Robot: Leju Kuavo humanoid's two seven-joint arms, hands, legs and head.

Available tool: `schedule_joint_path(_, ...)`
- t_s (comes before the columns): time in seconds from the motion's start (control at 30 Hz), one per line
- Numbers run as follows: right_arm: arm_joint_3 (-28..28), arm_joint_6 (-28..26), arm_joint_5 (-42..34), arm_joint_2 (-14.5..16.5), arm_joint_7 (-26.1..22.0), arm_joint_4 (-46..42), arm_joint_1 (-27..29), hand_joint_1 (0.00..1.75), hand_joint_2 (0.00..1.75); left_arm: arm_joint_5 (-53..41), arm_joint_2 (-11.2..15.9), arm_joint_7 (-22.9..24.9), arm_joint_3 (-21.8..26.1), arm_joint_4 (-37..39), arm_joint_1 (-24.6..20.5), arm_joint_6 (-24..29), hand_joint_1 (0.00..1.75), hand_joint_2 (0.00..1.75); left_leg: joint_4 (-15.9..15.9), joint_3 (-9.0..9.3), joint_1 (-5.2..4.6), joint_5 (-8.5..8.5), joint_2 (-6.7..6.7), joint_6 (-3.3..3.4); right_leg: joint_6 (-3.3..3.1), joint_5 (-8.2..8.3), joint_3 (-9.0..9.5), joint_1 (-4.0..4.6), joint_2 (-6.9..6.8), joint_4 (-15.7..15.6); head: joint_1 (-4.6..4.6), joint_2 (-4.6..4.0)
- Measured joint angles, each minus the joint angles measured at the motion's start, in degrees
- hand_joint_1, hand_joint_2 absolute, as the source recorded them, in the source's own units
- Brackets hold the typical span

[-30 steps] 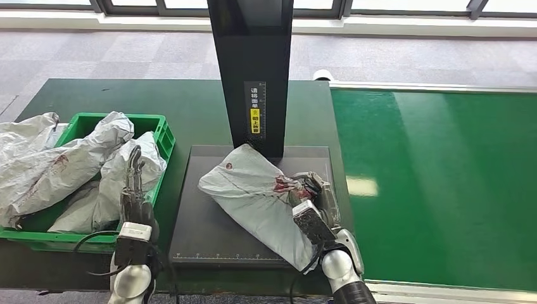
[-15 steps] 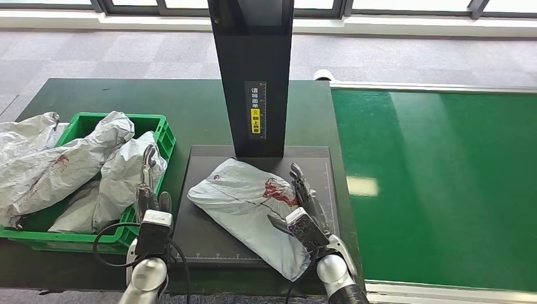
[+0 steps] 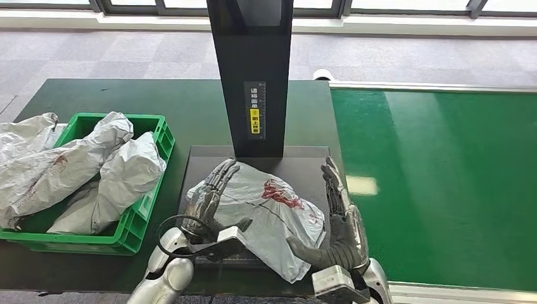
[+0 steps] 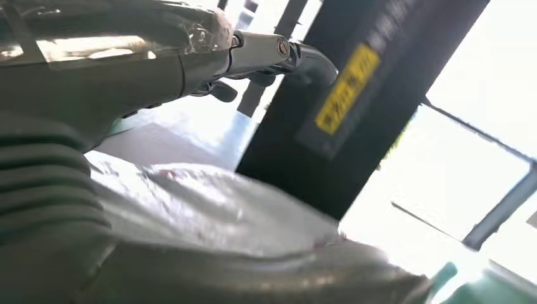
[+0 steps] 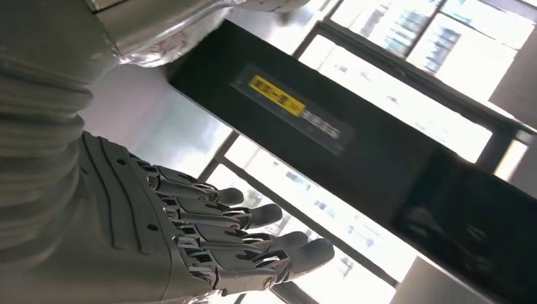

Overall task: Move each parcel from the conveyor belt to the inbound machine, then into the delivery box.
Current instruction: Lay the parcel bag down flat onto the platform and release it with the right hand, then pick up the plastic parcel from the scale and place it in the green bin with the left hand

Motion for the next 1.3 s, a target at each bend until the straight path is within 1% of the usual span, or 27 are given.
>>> schedule_joint_path(0.1,0.73,-0.09,-2.81,-1.54,-0.86,-5.17,1.46,0.00,1.75,-7.36,0.18,0.72,-2.84,4.29,-0.97,-1.92,0.00,1.75,0.00,0.01,-0.01,-0.01,0.03,0.01,0.01,0.00,0.00,-0.01,0.01,0.00,0.00,0.00)
schedule_joint_path(0.2,1.95,-0.47,-4.54,-3.15,-1.07,-8.82,1.76,0.00,1.75,-11.28,0.21,1.26,-5.31,10.19,-2.34,-3.83,0.00,1.75,0.00,0.04,-0.01,0.00,0.05,0.01,0.02,0.02,0.02,-0.01,0.03,0.00,0.00,-0.01)
schedule_joint_path(0.37,3.27,-0.70,-4.93,-4.81,-1.10,-12.01,1.89,0.00,1.75,-12.87,0.18,0.97,-7.84,19.02,-5.86,-5.38,0.00,1.75,-0.01,0.14,0.00,0.08,-0.01,0.02,0.04,0.02,0.20,0.00,-0.04,0.00,0.00,0.00)
schedule_joint_path(0.53,3.52,-0.87,-5.22,-5.58,-1.08,-13.29,1.89,0.00,1.75,-12.93,-0.03,0.97,-9.20,22.93,-8.33,-5.84,0.00,1.75,-0.03,0.32,-0.01,0.03,-0.03,0.09,0.07,-0.04,0.46,-0.01,-0.10,-0.01,0.00,-0.01)
schedule_joint_path(0.57,3.63,-1.06,-5.52,-5.74,-1.08,-13.40,1.84,0.00,1.75,-13.06,-0.07,0.89,-9.47,23.60,-8.76,-6.20,0.03,1.75,-0.03,0.33,-0.01,0.02,-0.04,0.11,0.09,-0.05,0.51,-0.02,-0.10,-0.02,0.00,0.00)
schedule_joint_path(0.67,4.11,-1.62,-6.63,-6.31,-1.06,-13.48,1.44,0.00,1.75,-13.38,-0.19,0.02,-10.22,25.91,-10.16,-7.50,1.34,1.75,-0.03,0.31,-0.06,-0.05,-0.04,0.18,0.18,-0.15,0.82,-0.06,-0.13,-0.05,0.00,0.00)
schedule_joint_path(0.7,4.23,-1.78,-6.86,-6.48,-1.06,-13.48,1.31,0.00,1.75,-13.35,-0.22,-0.58,-10.40,26.68,-10.53,-7.65,1.75,1.75,-0.04,0.36,-0.07,-0.11,-0.04,0.21,0.21,-0.21,0.96,-0.07,-0.13,-0.06,0.00,-0.01)
schedule_joint_path(0.8,4.65,-2.77,-7.11,-6.89,-1.06,-13.54,1.21,0.00,1.75,-11.93,-0.30,-3.91,-10.69,28.31,-10.95,-6.12,1.75,1.75,-0.04,0.60,-0.08,-0.25,-0.03,0.23,0.26,-0.33,1.23,-0.08,-0.12,-0.06,0.00,0.00)
schedule_joint_path(0.9,5.05,-3.82,-7.34,-7.29,-1.05,-13.91,1.40,0.00,1.75,-9.72,-0.28,-6.49,-10.73,27.82,-10.47,-3.43,1.75,1.75,-0.04,0.69,-0.08,-0.22,-0.02,0.21,0.24,-0.28,1.22,-0.08,-0.10,-0.05,0.00,-0.01)
schedule_joint_path(1.07,5.38,-4.38,-7.76,-7.91,-1.06,-14.29,1.68,0.00,1.75,-7.36,0.28,-7.17,-10.54,22.04,-8.06,-1.42,1.75,1.75,-0.03,0.95,-0.08,-0.15,-0.03,0.13,0.20,-0.22,1.08,-0.08,-0.08,-0.01,0.00,0.01)
schedule_joint_path(1.17,5.42,-4.40,-7.93,-8.13,-1.06,-14.29,1.65,0.00,1.75,-6.06,0.58,-7.83,-10.06,18.41,-6.43,-1.30,1.75,1.75,-0.03,0.85,-0.08,-0.17,-0.03,0.12,0.20,-0.23,0.98,-0.07,-0.08,0.00,0.00,0.00)
schedule_joint_path(1.3,5.42,-4.40,-7.93,-8.34,-1.06,-14.29,1.61,0.00,1.75,-5.89,1.03,-8.12,-9.91,15.60,-5.20,-1.34,1.75,1.75,-0.03,0.72,-0.08,-0.18,-0.04,0.13,0.20,-0.25,0.85,-0.07,-0.08,-0.01,0.00,0.01)
